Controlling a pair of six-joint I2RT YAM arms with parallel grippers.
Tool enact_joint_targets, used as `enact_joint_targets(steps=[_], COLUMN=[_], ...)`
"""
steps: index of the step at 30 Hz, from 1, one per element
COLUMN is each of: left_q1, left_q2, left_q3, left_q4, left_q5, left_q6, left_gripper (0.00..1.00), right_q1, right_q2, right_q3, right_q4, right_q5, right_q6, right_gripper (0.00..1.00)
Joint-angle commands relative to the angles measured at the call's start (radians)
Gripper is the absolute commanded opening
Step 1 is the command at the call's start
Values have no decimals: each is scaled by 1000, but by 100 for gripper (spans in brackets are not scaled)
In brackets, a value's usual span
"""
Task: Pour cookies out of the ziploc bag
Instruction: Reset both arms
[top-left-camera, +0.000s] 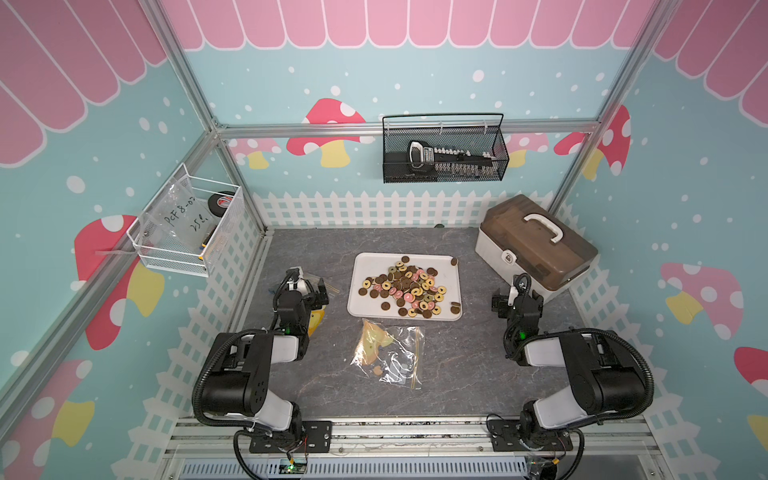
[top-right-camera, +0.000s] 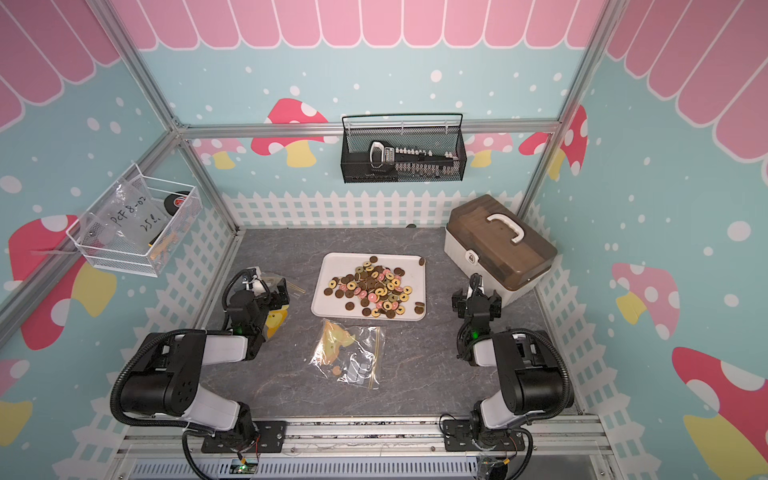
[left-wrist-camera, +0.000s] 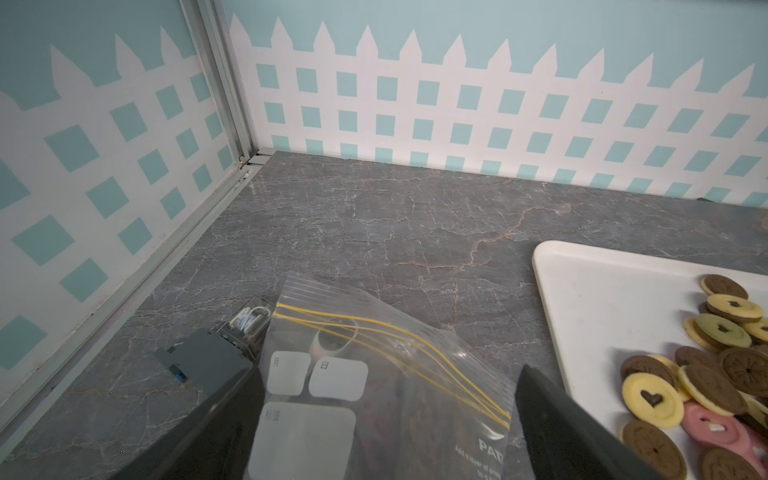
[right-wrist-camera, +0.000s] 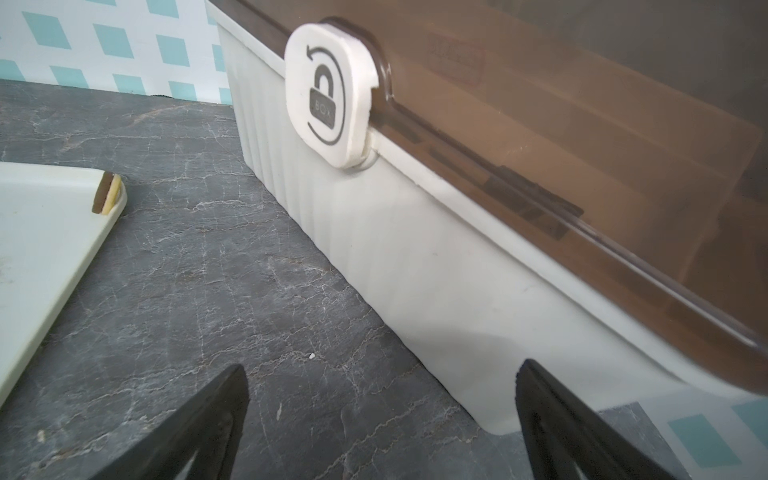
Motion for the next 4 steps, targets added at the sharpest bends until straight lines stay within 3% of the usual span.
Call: enact_joint_targets(steps=[1, 4], left_q1=[-2, -2], left_q2=[6, 5], left_q3=[8, 8], left_q4=[-10, -10], left_q5=[-13, -14], left_q6=[14, 14], left_gripper=[99, 99], right_q1=[-2, 3], right_q2=[3, -10], right_q3=[15, -12], right_q4=[8, 42], right_q5=[9, 34], right_q6=[-3, 0], right_gripper=[98, 99])
